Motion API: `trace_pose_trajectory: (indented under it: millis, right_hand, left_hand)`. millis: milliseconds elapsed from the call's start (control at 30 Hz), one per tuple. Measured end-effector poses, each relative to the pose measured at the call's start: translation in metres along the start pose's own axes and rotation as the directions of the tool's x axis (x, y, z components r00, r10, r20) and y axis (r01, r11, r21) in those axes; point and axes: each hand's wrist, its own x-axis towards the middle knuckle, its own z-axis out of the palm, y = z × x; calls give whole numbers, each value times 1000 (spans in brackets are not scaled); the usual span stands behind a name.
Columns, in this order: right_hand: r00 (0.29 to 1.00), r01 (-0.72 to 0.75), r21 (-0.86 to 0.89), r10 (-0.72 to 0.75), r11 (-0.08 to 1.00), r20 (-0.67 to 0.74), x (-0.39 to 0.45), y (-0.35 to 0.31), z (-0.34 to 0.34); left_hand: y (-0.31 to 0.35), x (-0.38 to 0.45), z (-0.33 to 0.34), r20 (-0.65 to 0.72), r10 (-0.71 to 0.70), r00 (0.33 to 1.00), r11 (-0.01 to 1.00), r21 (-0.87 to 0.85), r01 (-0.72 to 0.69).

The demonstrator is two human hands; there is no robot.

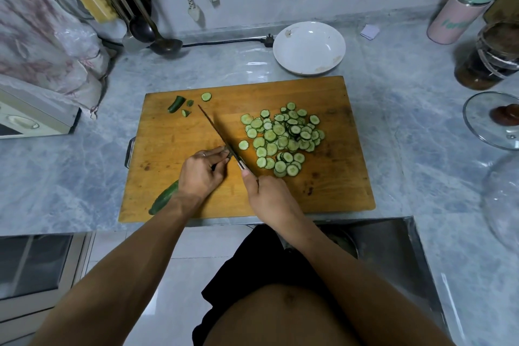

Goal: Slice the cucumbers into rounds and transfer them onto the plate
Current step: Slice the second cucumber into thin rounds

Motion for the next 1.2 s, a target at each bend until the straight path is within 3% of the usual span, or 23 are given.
trace_pose_trajectory:
  millis: [167,300,500,800,1200]
  right_hand:
    - [994,-63,131,74,989,-75,1,10,-13]
    - [997,-37,116,44,993,-63,-3,17,-20]
    - [998,54,30,-53,998,-30,-23,17,-12]
    - [993,113,-44,-115,993,-36,-32,7,-8]
    - [997,22,-11,-21,1000,73,-14,-2,-12]
  left_hand:
    - [13,-12,7,-83,-33,996,993,110,43]
    - [13,-15,13,-123,-76,989,997,8,78]
    - [-1,-6,2,-10,-42,999,996,-74,41]
    - [0,-3,-5,29,-68,997,995,-77,70]
    - [2,-4,0,21,-86,996,993,-84,88]
